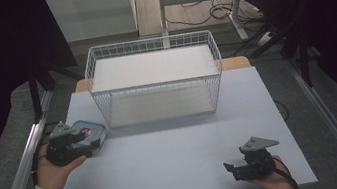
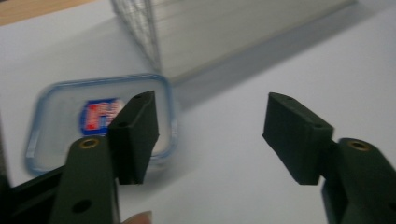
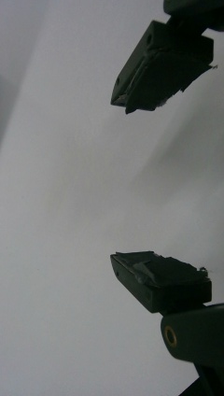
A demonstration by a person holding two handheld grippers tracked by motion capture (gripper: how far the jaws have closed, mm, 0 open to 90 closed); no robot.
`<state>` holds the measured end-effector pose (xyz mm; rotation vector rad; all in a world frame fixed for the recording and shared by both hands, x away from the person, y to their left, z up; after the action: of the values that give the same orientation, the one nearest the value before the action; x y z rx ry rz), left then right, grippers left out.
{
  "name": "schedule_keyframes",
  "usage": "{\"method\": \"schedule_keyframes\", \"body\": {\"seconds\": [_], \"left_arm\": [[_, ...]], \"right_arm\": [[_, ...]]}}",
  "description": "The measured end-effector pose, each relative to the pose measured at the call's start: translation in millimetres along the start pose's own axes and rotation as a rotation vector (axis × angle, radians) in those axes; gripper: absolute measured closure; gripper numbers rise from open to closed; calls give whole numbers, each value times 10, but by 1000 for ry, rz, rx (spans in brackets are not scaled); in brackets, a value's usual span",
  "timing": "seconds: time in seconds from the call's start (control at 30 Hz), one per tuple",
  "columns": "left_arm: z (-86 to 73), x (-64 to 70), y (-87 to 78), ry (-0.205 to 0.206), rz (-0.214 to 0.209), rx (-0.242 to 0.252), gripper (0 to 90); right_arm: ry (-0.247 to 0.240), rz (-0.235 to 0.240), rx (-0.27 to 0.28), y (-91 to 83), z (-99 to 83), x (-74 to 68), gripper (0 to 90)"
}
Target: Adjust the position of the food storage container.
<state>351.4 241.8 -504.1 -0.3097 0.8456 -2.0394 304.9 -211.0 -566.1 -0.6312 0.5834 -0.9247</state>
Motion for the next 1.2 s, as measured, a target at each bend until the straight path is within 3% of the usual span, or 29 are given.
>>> {"method": "schedule_keyframes", "body": {"seconds": [0.3, 0.4, 0.53, 0.63, 0.73, 1.1, 1.2], "left_arm": [[-7, -670, 72, -94, 44, -77, 570], [-53, -821, 138, -152, 19, -85, 662], [-160, -1036, 223, -156, 47, -141, 843], [-182, -1173, 252, -161, 72, -158, 893], [-164, -1245, 298, -167, 68, -145, 896], [-408, -1440, 619, -124, 103, -284, 899], [-466, -1505, 677, -132, 98, -298, 899]], "right_arm": [[1, -10, -6, 14, -12, 20, 201], [1, -11, -12, 21, -17, 28, 202], [-11, -19, -20, 41, -26, 17, 203], [-12, -18, -21, 49, -29, 14, 203], [-12, -19, -26, 58, -33, 17, 203], [-15, -21, -33, 75, -52, 15, 205], [-15, -26, -34, 81, -52, 25, 206]]}}
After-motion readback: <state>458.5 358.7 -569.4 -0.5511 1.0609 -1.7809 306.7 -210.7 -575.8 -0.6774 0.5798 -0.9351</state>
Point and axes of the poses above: each handheld gripper's, and its own axes: y roughly forward along the jaws, z roughly out of its top, x roughly to its right, the point moved 10 cm from there along y, roughly forward along the jaws, and after that the axes turned 14 degrees about y, right-handed, at the moved point
